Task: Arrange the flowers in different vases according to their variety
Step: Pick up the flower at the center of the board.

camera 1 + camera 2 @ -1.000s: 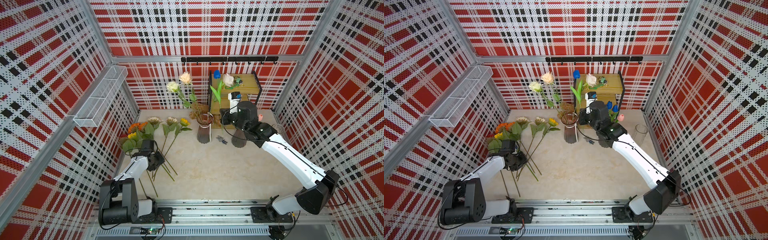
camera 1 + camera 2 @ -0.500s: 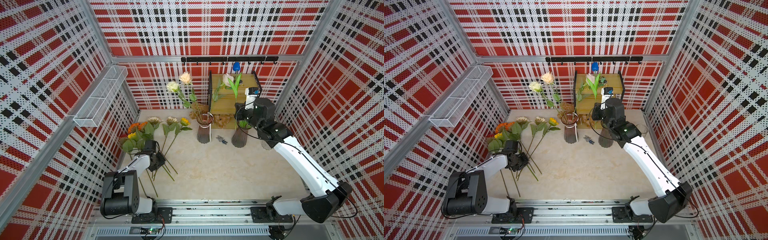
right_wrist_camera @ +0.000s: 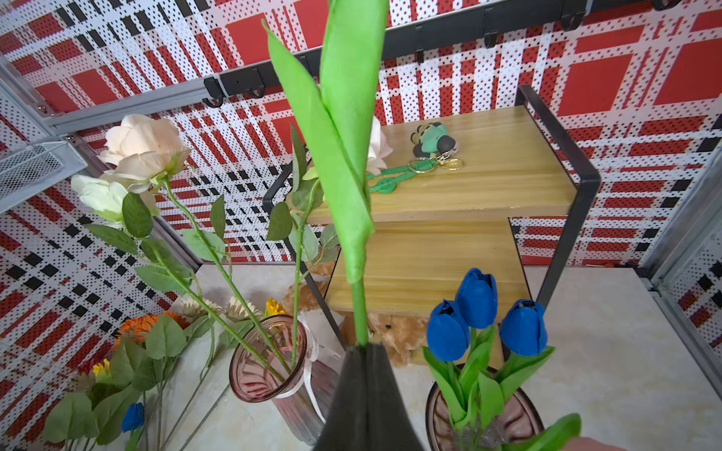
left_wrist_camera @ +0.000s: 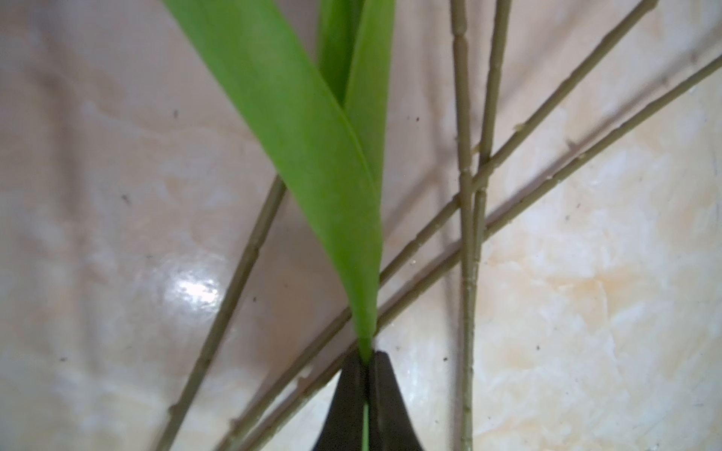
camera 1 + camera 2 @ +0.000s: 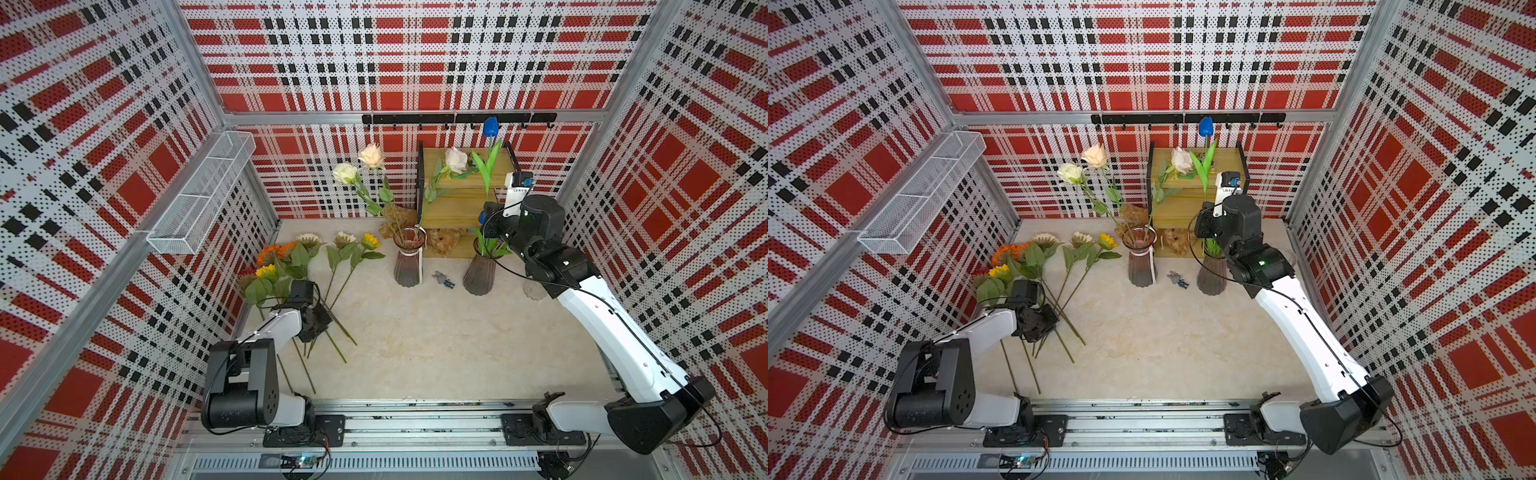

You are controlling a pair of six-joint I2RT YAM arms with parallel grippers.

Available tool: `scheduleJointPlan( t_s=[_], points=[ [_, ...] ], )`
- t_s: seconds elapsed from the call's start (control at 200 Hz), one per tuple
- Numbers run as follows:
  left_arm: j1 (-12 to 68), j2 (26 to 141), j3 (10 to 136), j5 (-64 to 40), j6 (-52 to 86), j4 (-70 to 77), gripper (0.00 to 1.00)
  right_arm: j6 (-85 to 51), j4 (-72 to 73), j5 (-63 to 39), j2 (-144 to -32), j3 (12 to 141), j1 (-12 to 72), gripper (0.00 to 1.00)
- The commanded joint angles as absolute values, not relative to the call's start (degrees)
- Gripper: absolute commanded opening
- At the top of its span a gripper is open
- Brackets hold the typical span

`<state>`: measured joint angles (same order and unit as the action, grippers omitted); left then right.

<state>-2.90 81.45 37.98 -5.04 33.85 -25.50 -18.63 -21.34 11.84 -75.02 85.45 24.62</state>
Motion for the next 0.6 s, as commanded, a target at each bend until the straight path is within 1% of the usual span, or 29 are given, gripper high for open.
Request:
scheduleJointPlan(
  t_s=[0.0, 0.09, 0.236, 0.421, 0.596],
  points=[
    [-1.81, 78.62, 38.05, -3.47, 33.93, -27.24, 0.02, -17.28, -20.83, 16.04, -71.88, 83.73, 24.25, 0.0],
    [-0.95, 75.63, 39.79, -2.32, 34.29, -28.23, 0.0, -16.61, -18.35, 19.2, -70.11, 80.74, 24.09, 0.0],
    [1.29, 70.28, 43.83, 1.08, 35.28, -30.74, 0.0, -15.19, -12.37, 23.83, -67.59, 74.75, 24.17, 0.0],
    [3.82, 65.38, 48.63, 5.43, 35.92, -33.74, 0.0, -12.46, 0.0, 27.24, -65.7, 66.67, 23.82, 0.0],
    [7.08, 61.87, 51.35, 8.78, 37.59, -34.36, 0.0, -9.73, 13.93, 29.14, -66.82, 58.99, 23.14, 0.0]
  ],
)
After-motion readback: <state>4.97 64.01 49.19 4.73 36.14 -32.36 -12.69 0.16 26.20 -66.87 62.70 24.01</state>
